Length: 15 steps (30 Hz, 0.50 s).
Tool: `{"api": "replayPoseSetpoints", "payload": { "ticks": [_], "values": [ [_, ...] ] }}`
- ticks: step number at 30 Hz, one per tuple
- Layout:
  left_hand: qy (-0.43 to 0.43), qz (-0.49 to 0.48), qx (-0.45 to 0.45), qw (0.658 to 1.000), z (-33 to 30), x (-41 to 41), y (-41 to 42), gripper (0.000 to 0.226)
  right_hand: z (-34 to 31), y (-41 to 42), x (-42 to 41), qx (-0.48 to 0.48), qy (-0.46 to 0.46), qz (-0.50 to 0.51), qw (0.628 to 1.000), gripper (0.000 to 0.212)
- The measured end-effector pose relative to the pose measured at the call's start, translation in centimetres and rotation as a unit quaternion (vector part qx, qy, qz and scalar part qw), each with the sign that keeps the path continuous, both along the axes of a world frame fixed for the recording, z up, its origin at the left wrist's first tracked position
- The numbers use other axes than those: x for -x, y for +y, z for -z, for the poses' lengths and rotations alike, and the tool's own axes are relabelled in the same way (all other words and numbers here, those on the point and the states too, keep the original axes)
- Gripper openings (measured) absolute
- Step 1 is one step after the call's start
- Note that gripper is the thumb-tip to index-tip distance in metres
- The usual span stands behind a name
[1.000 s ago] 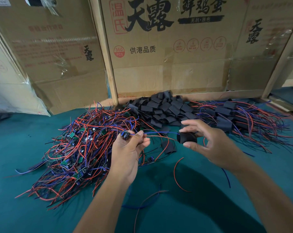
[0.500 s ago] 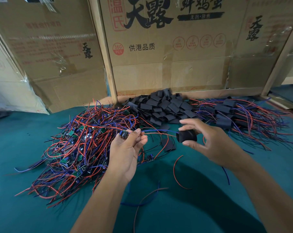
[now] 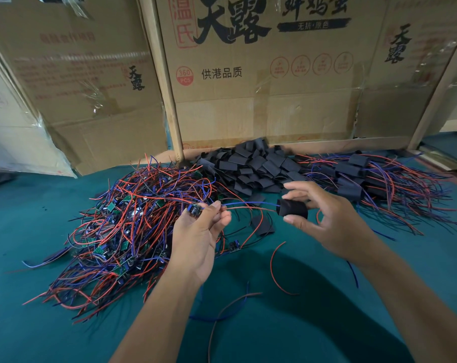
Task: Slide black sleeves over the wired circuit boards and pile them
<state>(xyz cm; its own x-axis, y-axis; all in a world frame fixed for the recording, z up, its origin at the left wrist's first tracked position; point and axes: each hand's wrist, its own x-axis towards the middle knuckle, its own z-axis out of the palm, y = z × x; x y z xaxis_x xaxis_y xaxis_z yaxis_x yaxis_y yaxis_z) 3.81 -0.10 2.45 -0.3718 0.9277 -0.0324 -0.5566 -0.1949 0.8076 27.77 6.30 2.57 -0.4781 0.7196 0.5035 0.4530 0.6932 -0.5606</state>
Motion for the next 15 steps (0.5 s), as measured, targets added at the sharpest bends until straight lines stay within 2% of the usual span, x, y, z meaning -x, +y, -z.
{"api": "replayPoseSetpoints", "payload": {
  "ticks": [15],
  "values": [
    [-0.002, 0.009, 0.009, 1.000, 0.14, -0.17, -0.07, 0.007, 0.10, -0.47, 0.70, 0.000, 0.036, -0.013, 0.999, 0.051]
  ]
}}
